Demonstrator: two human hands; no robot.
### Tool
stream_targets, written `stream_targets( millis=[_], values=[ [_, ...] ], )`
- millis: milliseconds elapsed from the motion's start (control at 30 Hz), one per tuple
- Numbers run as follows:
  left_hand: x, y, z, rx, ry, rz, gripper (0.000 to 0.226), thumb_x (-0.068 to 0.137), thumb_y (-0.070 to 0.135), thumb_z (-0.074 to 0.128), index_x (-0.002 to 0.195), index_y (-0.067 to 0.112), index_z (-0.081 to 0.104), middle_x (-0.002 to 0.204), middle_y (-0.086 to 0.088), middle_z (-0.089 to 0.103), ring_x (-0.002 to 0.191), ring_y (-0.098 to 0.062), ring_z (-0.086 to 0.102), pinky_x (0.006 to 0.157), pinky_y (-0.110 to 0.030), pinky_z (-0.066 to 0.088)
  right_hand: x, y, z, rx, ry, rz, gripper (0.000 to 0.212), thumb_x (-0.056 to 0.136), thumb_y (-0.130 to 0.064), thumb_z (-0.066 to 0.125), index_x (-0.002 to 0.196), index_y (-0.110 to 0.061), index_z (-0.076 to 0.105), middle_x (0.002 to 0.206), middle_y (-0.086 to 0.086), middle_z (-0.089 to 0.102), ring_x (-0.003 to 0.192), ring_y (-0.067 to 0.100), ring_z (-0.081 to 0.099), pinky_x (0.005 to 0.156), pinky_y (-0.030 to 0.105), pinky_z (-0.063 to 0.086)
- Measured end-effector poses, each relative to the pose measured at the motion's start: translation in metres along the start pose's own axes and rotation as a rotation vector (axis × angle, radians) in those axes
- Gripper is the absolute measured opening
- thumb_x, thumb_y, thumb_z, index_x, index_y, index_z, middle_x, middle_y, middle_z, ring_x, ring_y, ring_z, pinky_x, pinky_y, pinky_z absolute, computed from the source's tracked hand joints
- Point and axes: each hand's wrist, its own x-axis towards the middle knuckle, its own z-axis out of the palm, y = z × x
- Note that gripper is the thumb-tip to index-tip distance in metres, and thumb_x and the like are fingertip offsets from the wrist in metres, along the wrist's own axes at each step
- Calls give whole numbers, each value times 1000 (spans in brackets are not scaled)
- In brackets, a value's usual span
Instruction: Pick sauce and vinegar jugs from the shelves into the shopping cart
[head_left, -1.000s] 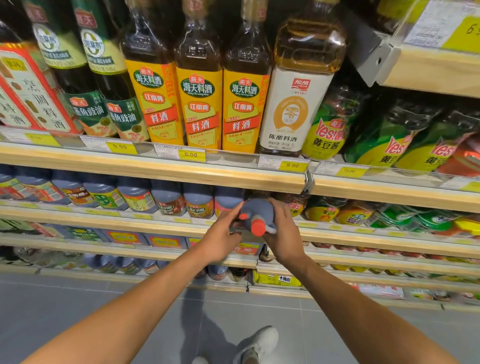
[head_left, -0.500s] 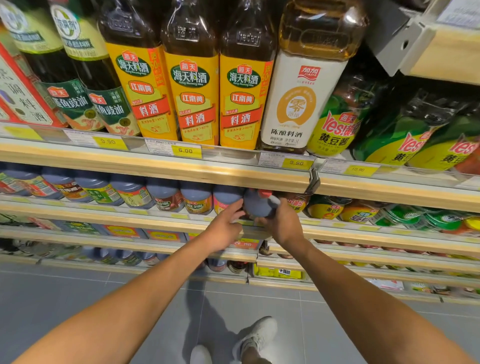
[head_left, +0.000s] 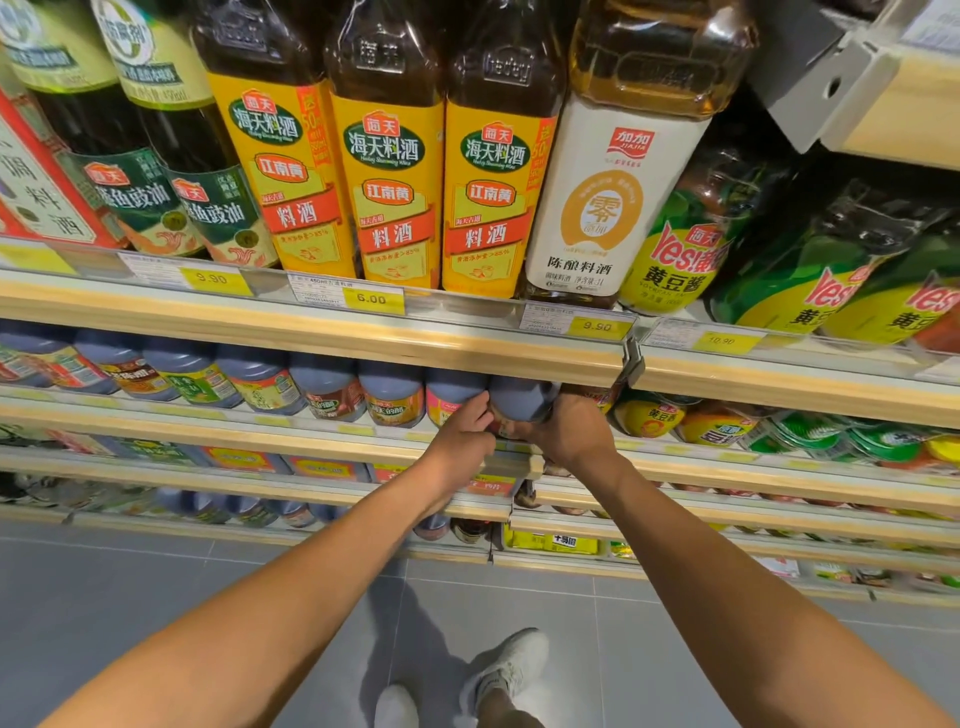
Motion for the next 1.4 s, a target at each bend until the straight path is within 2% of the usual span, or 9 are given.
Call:
stream_targets(
  millis=[100, 200, 333, 500, 700, 867, 1100, 1267, 1400],
  values=[
    [0, 2, 2, -5, 17, -15, 69, 85, -23, 34, 124, 33, 42, 114, 30, 51, 122, -1, 45, 82, -7, 44, -2, 1, 2, -62, 54, -42, 41, 80, -59, 77, 79, -21, 63, 84, 10, 72, 82, 28, 69, 60, 28, 37],
    [1, -1, 1, 3, 5, -13, 68, 86, -20, 36, 127, 34, 39, 124, 24, 50, 139, -9, 39, 100, -22, 41, -5, 3, 6, -62, 105, -105, 47, 86, -53, 74, 100, -8, 67, 95, 16, 73, 88, 35, 68, 64, 29, 37],
    [0, -4, 1, 42, -25, 5, 75, 88, -17, 37, 142, 34, 39, 143, 15, 43, 148, -11, 30, 116, -36, 32, 2, 12, 5, -81, 99, -91, 33, 89, -46, 72, 92, -15, 60, 92, 15, 72, 86, 37, 68, 63, 31, 38],
    [1, -6, -4, 87, -8, -20, 79, 88, -16, 39, 158, 19, 28, 161, 4, 34, 150, -15, 31, 110, -34, 34, 6, 18, 4, -150, 137, -82, 41, 89, -45, 71, 112, -11, 64, 99, 16, 74, 90, 40, 68, 64, 34, 45],
    [2, -10, -14, 183, -22, -41, 71, 91, -15, 42, 156, 11, 32, 160, -3, 36, 149, -18, 33, 118, -32, 31, 7, 18, 4, -145, 123, -75, 41, 90, -46, 70, 108, -9, 63, 100, 18, 73, 92, 40, 68, 64, 33, 40],
    [-8, -23, -32, 311, -26, -38, 60, 94, -9, 45, 152, 10, 42, 154, -4, 45, 144, -19, 40, 112, -26, 33, 0, 19, 10, -29, 121, -43, 42, 89, -45, 71, 114, -14, 56, 103, 13, 72, 94, 37, 67, 67, 35, 46],
    [-34, -36, -57, 403, 48, -15, 53, 97, 1, 47, 146, 21, 50, 148, -1, 51, 111, -8, 60, 81, -14, 46, -24, 12, 17, 37, 123, -2, 43, 91, -50, 67, 108, -20, 41, 106, 10, 71, 97, 36, 67, 73, 43, 53],
    [-56, -39, -70, 521, 29, -3, 59, 95, 4, 49, 151, 22, 44, 157, 1, 42, 143, -18, 40, 112, -29, 37, -47, 7, 19, 60, 97, -10, 61, 93, -54, 62, 141, -25, 38, 109, 3, 71, 98, 29, 68, 74, 40, 53],
    [-78, -32, -77, 656, 61, 63, 60, 95, 11, 50, 153, 25, 39, 159, 4, 38, 141, -18, 41, 110, -29, 36, -60, 0, 22, 14, 129, -58, 64, 91, -54, 65, 142, -24, 41, 120, 4, 65, 110, 30, 64, 85, 44, 55]
  ],
)
